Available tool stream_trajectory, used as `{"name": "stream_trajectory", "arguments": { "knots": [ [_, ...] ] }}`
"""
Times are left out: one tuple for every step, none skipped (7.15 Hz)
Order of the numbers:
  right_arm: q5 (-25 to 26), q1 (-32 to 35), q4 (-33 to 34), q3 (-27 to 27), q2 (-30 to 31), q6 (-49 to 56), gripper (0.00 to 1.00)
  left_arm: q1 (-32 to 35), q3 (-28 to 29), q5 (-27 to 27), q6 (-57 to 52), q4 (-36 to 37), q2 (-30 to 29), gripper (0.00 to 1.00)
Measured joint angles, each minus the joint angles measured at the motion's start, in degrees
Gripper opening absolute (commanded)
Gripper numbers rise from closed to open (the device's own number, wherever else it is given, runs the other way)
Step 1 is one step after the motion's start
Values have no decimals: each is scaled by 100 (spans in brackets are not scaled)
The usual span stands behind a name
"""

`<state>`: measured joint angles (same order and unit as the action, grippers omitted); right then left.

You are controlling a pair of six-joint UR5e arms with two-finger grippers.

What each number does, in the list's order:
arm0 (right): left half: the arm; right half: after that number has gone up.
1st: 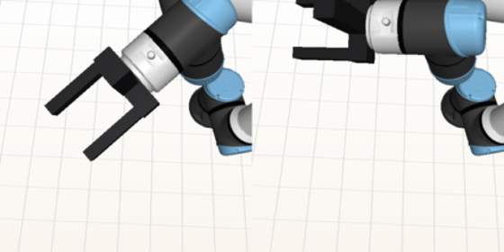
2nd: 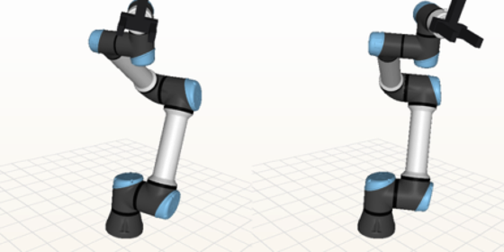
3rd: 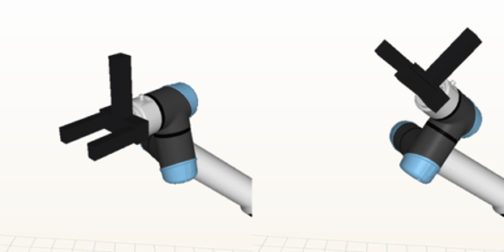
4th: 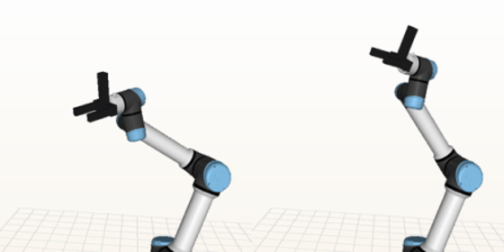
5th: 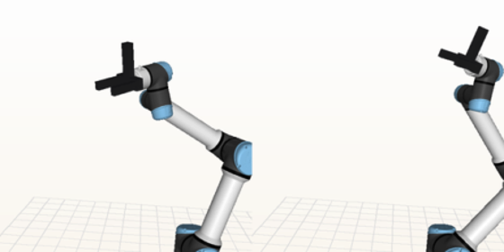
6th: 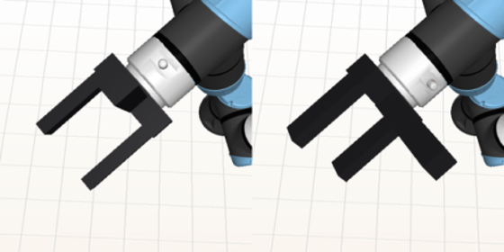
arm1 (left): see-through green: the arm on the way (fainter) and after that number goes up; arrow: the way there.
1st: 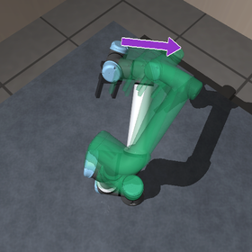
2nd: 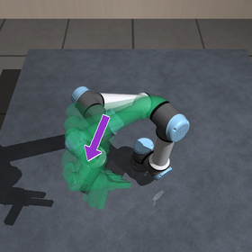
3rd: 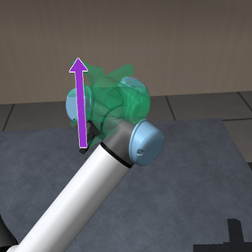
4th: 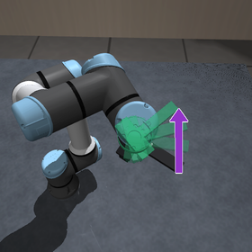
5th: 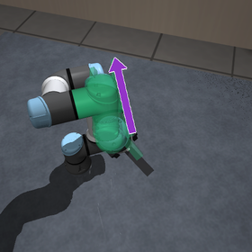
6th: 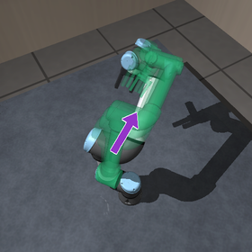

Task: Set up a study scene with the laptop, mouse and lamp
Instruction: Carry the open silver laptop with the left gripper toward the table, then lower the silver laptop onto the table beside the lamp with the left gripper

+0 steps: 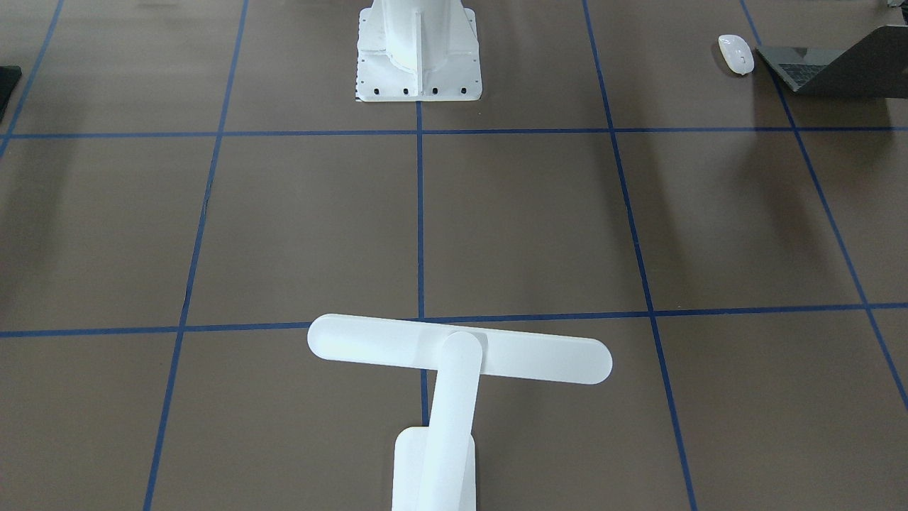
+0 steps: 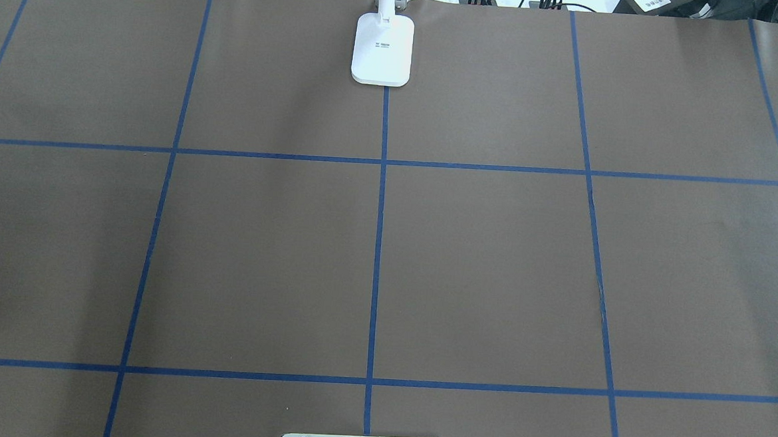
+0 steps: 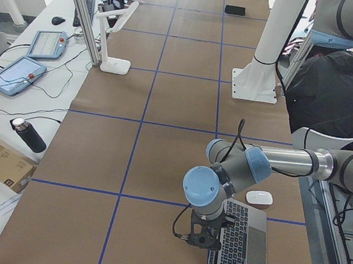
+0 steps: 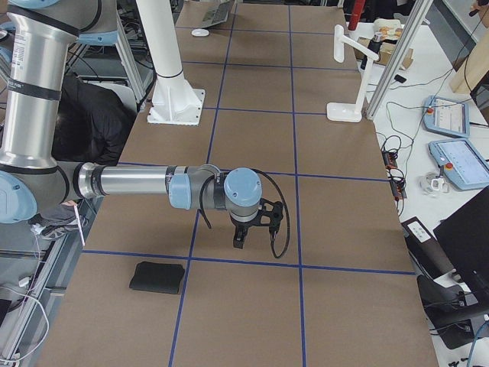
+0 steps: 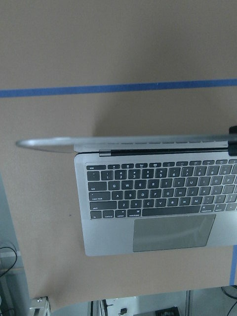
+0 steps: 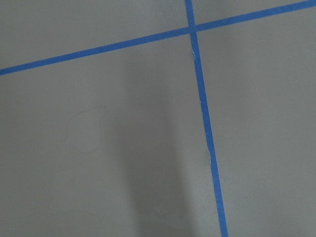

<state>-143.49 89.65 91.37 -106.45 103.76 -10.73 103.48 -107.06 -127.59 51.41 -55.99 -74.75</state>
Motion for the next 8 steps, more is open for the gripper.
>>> {"name": "stream_trajectory", "arguments": {
  "knots": [
    [0, 0, -8, -18, 3, -8, 99, 6, -8, 3, 0, 277, -340, 0],
    [5, 0, -11, -29, 2, -7, 99, 8, -15, 5, 3, 611, -731, 0],
    [10, 0, -13, -37, -6, -7, 99, -1, -18, 5, 9, 938, -1156, 0],
    [13, 0, -14, -40, -18, -16, 99, -29, -24, 6, 93, 1233, -1591, 0],
    [14, 0, -14, -47, -28, -27, 99, -145, -91, 0, 376, 1534, -2042, 0],
    [14, 0, -12, -56, -35, -34, 99, -427, -261, -22, 770, 1780, -2363, 0],
    [13, 0, -8, -73, -29, -39, 99, -758, -437, -53, 1206, 1971, -2646, 0],
    [7, 0, -6, -105, -16, -42, 99, -1035, -527, -153, 1665, 2159, -2988, 0]
  ]
}}
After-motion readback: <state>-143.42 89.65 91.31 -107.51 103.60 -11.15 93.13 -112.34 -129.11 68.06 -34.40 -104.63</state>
